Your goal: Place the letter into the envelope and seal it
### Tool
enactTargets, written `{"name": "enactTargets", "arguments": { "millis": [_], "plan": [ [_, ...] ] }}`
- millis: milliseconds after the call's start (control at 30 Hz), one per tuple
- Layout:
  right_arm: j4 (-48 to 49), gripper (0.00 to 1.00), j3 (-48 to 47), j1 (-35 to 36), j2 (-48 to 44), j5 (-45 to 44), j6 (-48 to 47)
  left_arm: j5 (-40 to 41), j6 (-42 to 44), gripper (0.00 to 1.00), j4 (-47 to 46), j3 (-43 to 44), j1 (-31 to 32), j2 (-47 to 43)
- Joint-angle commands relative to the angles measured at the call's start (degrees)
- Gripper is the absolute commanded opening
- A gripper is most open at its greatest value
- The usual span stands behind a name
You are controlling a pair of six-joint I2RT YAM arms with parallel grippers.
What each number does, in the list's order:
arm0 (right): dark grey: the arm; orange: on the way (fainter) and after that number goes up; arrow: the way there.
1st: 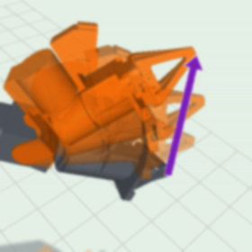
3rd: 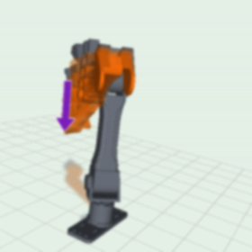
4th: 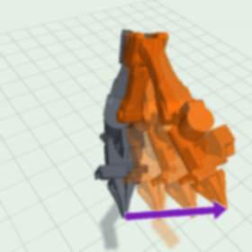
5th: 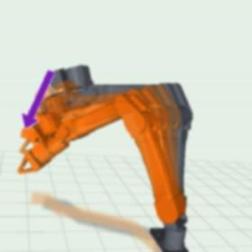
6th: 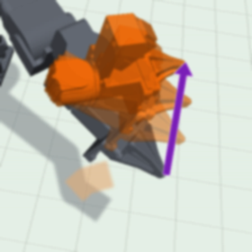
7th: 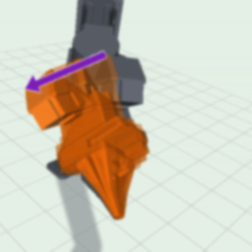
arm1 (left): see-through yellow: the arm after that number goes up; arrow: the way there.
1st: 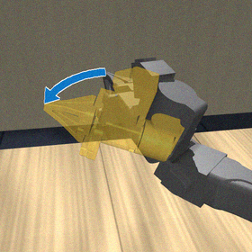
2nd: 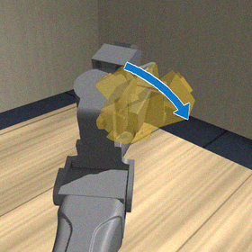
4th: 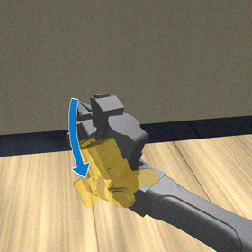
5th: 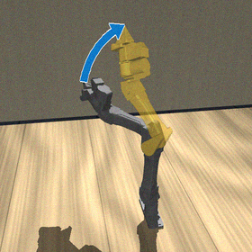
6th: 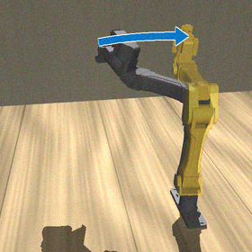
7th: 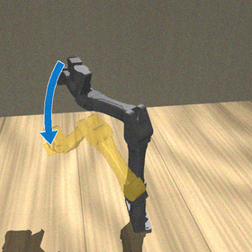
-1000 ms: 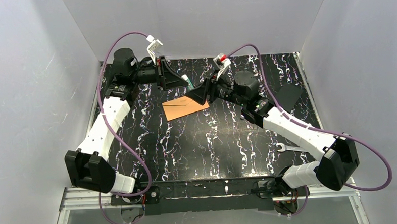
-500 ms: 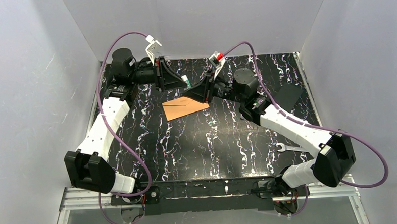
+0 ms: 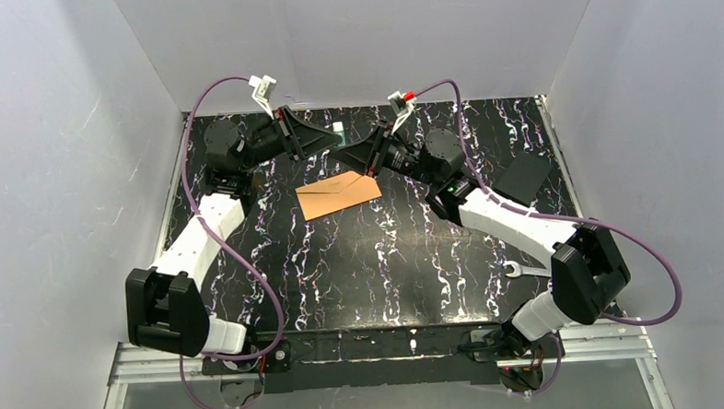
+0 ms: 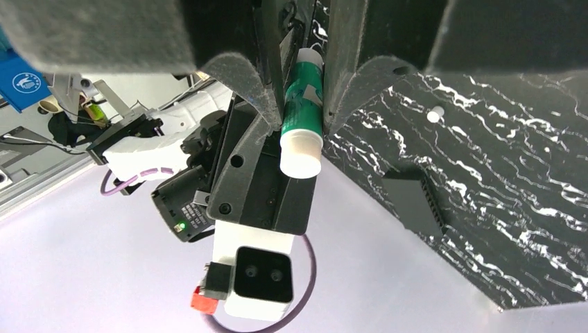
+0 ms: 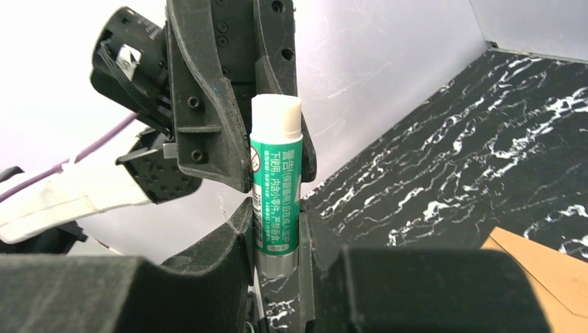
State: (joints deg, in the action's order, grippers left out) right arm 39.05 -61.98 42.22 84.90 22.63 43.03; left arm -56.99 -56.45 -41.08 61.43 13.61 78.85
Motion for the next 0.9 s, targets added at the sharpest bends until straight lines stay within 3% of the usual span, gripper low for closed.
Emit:
{"name": "enactTargets", "arguments": {
  "millis": [0,133,300,333,433,467,567,633,733,867],
  "plan": [
    [13.0,0.12,0.0,1.6,0.3,2.3,4.7,-0.1,-4.9,0.21,-8.1,-0.9,1.7,1.0],
    [14.8,0.13,0.3,1.5,1.0,1.9,7.2,-2.6,-6.5,0.3,-9.9,-0.1,1.9,3.1],
    [16.7,0.12,1.2,1.5,1.2,0.4,9.5,-2.7,-7.9,0.31,-12.0,-0.1,1.9,4.3],
    [16.4,0.12,1.2,1.6,1.2,0.1,9.6,-2.7,-7.9,0.28,-12.2,-0.1,2.0,4.3],
    [14.8,0.14,1.0,1.5,1.0,0.0,9.0,-2.6,-7.1,0.05,-12.4,-0.2,1.9,4.2],
    [13.3,0.21,0.7,1.5,0.9,0.1,8.4,-2.7,-6.8,0.0,-12.4,-0.1,1.9,4.3],
    [5.0,0.68,0.3,1.5,-2.0,-1.0,3.9,-3.6,-5.0,0.0,-12.4,-0.3,1.7,4.7],
    [-4.6,0.9,-1.6,1.4,-4.2,-2.0,-1.9,-5.2,-2.8,0.0,-11.9,-0.4,1.5,5.3],
    [-17.3,0.94,-5.7,1.5,-7.0,-5.2,-9.4,-10.5,-1.8,0.0,-11.9,0.8,1.1,7.0],
    [-22.1,0.93,-8.0,1.5,-9.2,-8.5,-11.1,-13.9,-1.0,0.0,-11.9,1.4,1.2,7.6]
  ]
}}
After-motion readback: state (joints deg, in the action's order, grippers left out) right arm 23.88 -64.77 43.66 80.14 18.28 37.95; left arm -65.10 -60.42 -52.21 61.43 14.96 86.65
